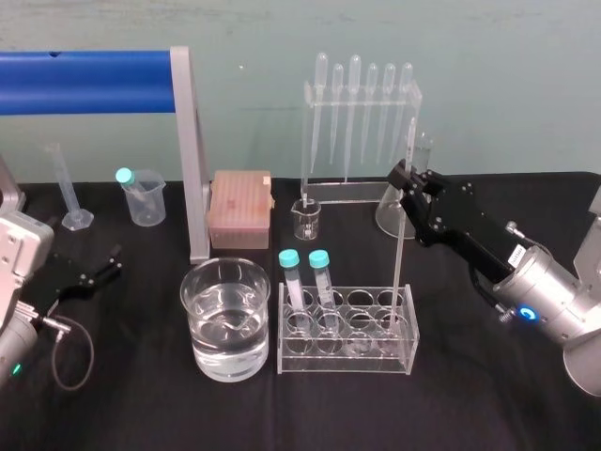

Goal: Hold the thermometer with one hand and immerse one end into the beaker, then reinsert it into the test tube rack.

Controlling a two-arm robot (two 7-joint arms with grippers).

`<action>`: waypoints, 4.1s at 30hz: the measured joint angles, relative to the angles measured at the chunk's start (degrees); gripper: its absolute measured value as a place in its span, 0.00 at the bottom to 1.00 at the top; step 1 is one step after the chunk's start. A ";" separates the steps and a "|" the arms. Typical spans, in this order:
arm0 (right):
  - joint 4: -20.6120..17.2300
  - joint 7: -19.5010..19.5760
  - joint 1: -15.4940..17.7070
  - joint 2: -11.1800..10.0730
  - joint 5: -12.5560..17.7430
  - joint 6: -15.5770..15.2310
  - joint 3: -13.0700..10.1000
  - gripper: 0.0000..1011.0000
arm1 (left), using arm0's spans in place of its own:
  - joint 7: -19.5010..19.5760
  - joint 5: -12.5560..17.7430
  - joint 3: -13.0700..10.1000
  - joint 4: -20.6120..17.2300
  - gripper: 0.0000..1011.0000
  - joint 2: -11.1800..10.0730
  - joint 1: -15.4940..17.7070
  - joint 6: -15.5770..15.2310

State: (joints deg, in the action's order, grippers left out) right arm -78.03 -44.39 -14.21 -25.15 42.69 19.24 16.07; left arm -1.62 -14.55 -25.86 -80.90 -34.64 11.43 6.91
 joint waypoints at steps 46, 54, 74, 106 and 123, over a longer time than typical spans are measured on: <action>0.22 0.30 -0.16 -0.01 -0.22 -0.13 0.06 0.48 | 0.00 0.00 0.00 0.00 1.00 0.00 0.00 0.00; 0.22 0.28 -0.16 -0.01 -0.22 -0.11 0.06 0.74 | 0.00 0.00 0.00 0.00 1.00 0.00 0.00 0.00; 0.22 0.28 -0.16 -0.01 -0.22 -0.11 0.06 0.99 | 0.00 0.00 0.00 0.00 1.00 0.00 0.00 0.00; -7.30 27.08 6.71 -1.25 -12.41 -9.96 -7.59 0.99 | 0.00 0.00 0.00 0.00 1.00 0.00 0.00 0.00; -3.69 27.87 7.15 1.34 -12.20 -16.19 -8.24 0.99 | 0.00 0.00 0.00 0.00 1.00 0.00 0.00 0.00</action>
State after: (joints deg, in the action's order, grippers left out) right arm -81.72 -16.51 -7.06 -23.80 30.48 3.05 7.83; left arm -1.62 -14.55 -25.86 -80.90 -34.64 11.43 6.90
